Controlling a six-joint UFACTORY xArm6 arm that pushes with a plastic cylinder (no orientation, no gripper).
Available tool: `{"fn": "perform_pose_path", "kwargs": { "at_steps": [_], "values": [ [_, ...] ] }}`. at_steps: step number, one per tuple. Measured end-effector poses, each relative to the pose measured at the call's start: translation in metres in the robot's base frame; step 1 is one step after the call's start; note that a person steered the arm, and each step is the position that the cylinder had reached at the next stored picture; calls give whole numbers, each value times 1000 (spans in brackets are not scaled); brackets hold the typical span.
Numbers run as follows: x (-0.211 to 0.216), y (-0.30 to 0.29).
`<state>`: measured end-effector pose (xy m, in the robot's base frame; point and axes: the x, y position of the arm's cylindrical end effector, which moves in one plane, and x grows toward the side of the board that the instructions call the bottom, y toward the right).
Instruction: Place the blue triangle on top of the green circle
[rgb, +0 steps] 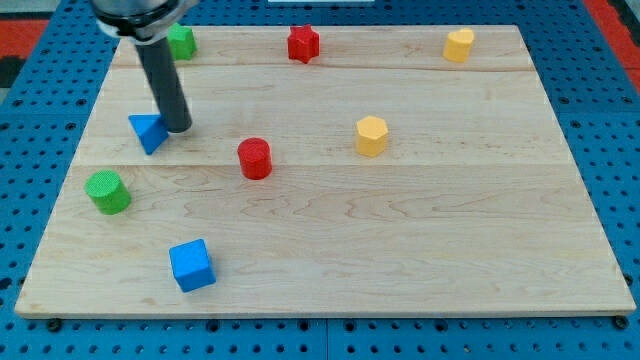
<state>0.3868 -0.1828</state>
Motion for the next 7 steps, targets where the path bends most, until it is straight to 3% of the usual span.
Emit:
{"fn": "perform_pose_path", "kwargs": {
  "at_steps": [7],
  "values": [
    [-5, -42]
  ]
}}
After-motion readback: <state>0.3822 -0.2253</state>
